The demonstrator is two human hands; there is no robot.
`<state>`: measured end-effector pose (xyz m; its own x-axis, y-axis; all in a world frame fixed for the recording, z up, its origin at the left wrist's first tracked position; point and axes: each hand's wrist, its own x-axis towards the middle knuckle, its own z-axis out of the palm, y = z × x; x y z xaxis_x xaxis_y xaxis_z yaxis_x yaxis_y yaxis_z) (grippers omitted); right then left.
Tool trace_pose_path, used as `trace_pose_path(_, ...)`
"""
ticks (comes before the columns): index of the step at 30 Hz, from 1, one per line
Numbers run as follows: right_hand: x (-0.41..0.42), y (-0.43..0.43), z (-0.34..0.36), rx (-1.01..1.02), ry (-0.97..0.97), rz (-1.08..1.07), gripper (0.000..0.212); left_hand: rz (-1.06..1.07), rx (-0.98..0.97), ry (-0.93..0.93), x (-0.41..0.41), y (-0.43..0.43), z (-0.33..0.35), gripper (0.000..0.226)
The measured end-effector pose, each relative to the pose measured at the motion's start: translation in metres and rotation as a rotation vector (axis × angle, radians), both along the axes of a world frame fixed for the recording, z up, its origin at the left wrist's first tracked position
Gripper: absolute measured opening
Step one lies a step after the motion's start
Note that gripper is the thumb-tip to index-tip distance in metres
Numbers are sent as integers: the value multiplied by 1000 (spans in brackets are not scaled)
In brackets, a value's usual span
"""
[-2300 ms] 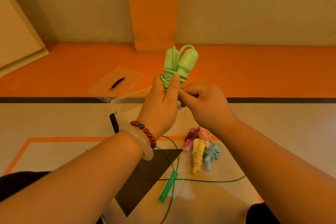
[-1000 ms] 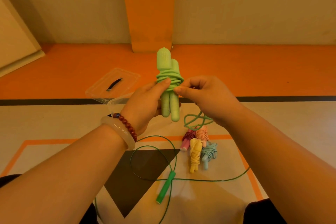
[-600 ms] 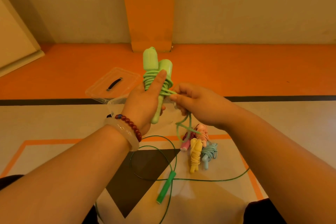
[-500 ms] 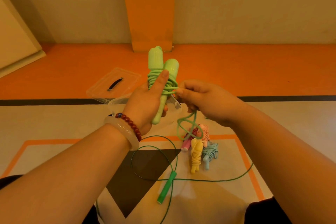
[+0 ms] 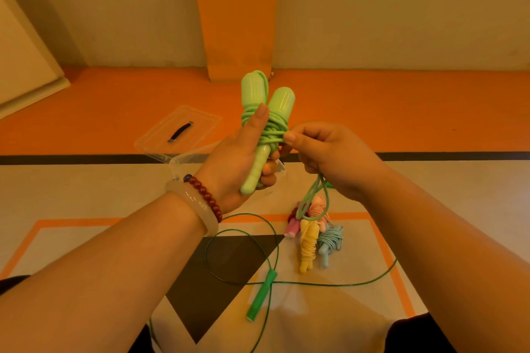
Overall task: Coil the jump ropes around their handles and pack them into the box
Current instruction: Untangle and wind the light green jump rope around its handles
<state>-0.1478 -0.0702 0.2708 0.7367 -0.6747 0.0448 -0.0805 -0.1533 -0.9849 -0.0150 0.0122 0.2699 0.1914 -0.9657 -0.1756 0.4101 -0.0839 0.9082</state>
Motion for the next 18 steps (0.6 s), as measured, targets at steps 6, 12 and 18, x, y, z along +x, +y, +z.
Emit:
trace_pose_path(6, 0, 4, 1, -71, -56, -63, 12, 121, 43, -337, 2, 0, 6, 57)
trace_pose_path(12, 5, 9, 3, -228, -27, -181, 14, 407, -9, -631, 8, 4, 4, 48)
trace_pose_path(18, 11, 15, -1, -445, 50, -207, 12, 373, -6, -737, 9, 2, -3, 30)
